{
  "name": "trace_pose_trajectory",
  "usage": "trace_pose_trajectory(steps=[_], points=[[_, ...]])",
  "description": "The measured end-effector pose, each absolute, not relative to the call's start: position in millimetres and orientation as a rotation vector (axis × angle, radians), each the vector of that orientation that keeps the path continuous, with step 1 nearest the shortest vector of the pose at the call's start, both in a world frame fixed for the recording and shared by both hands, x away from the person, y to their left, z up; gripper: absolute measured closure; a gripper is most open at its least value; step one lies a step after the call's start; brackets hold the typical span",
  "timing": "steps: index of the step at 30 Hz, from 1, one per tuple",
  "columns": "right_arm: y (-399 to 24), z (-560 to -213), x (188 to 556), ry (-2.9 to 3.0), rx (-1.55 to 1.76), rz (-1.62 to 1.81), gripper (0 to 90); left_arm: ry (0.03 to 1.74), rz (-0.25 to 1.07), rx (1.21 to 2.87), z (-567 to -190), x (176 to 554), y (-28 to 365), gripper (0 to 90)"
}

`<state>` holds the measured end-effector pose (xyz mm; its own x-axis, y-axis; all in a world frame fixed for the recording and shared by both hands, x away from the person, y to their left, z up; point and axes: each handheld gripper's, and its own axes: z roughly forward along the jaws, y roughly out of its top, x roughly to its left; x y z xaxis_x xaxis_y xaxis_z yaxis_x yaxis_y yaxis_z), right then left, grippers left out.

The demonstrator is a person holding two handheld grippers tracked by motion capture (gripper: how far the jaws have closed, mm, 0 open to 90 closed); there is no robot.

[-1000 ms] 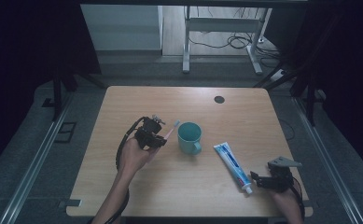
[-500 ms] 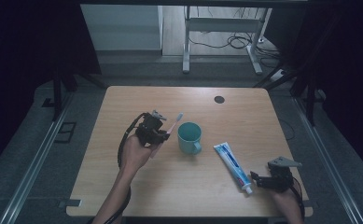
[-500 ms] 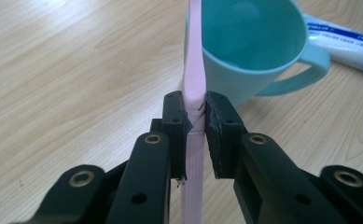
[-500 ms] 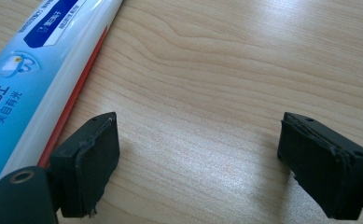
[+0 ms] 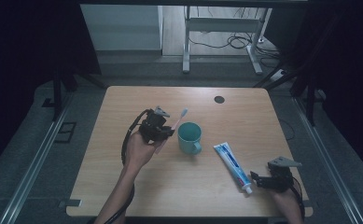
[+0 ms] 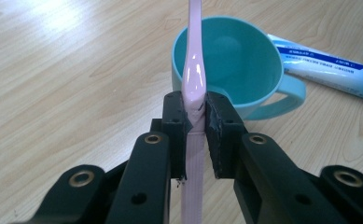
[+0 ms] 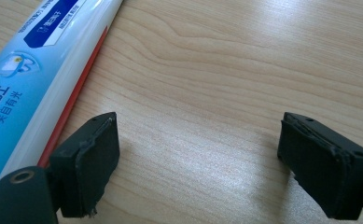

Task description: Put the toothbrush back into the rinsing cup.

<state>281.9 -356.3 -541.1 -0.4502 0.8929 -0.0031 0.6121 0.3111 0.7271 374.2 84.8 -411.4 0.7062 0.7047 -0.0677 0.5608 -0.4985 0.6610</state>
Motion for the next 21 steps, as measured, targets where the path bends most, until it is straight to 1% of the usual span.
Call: trace_pose_trajectory(steps=[21], points=[[-356,-541,282,2.177,1.338,0.937,12.2,0.904,0.312,2.18,-394,388,57,78.6]])
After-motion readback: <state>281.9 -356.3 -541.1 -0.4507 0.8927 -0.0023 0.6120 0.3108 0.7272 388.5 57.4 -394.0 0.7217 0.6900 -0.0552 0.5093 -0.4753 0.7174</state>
